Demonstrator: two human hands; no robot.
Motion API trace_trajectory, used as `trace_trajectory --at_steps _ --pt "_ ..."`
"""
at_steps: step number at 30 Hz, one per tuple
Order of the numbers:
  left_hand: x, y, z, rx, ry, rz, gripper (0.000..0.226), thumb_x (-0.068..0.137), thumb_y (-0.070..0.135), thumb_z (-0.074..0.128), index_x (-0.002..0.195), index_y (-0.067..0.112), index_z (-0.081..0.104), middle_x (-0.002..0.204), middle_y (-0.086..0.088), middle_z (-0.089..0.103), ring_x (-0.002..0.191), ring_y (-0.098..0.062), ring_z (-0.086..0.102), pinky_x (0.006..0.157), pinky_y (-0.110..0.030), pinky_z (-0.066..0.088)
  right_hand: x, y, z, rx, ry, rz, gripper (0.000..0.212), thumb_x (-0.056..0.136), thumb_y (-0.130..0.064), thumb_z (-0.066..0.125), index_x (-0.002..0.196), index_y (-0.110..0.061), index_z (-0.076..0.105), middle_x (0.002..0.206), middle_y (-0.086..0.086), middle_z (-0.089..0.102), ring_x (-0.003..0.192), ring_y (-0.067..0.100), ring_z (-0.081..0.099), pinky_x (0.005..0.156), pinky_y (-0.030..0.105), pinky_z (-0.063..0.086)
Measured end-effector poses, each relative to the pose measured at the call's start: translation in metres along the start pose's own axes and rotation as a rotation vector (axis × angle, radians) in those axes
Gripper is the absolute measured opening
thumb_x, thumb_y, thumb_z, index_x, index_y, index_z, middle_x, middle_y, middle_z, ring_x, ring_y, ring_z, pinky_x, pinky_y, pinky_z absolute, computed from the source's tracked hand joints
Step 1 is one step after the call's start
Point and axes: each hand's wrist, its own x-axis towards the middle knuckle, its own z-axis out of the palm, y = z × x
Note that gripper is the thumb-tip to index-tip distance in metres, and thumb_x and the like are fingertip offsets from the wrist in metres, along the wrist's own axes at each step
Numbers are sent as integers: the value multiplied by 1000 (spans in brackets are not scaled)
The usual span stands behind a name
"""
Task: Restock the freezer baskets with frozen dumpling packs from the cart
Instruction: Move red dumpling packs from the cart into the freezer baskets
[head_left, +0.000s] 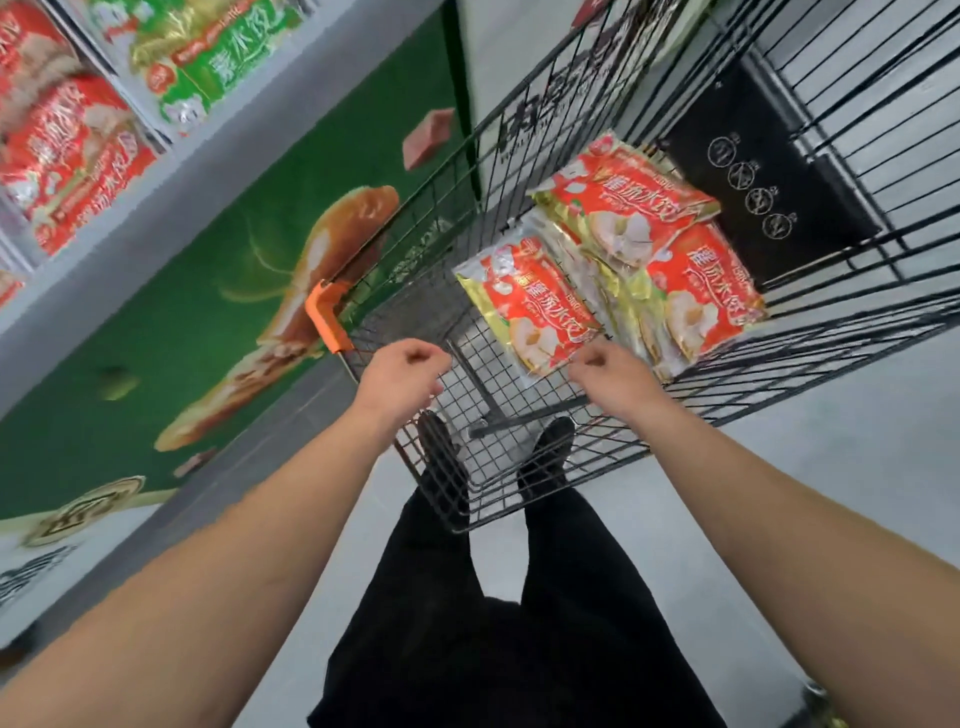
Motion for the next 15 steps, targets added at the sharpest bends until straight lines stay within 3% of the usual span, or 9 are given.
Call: trace_trajectory --at_steps 4,7,12,15 --pt "36 -2 24 -14 -16 -62 7 92 27 63 90 24 69 95 -1 73 84 -18 72 80 -39 60 33 11 0 46 6 77 22 91 -29 59 105 -12 64 98 3 66 94 24 60 82 36 46" --pt "76 -10 44 -30 -36 -116 7 91 27 64 91 23 69 88 -2 72 92 -28 72 86 -44 60 64 22 12 68 31 153 22 89 -25 59 98 -6 65 95 6 68 89 22 59 86 38 46" --pt "142 -30 77 -22 -64 -173 8 86 25 64 80 21 69 83 1 72 85 -23 72 88 -46 59 121 38 46 148 -16 291 10 88 -21 58 81 -15 57 70 1 52 65 18 49 68 32 37" --pt "181 -41 98 -46 -58 -224 8 87 26 63 82 20 65 81 0 69 89 -30 73 89 -47 58 159 49 68 241 -17 356 21 78 -31 61 90 -14 61 81 2 58 80 23 58 79 39 50"
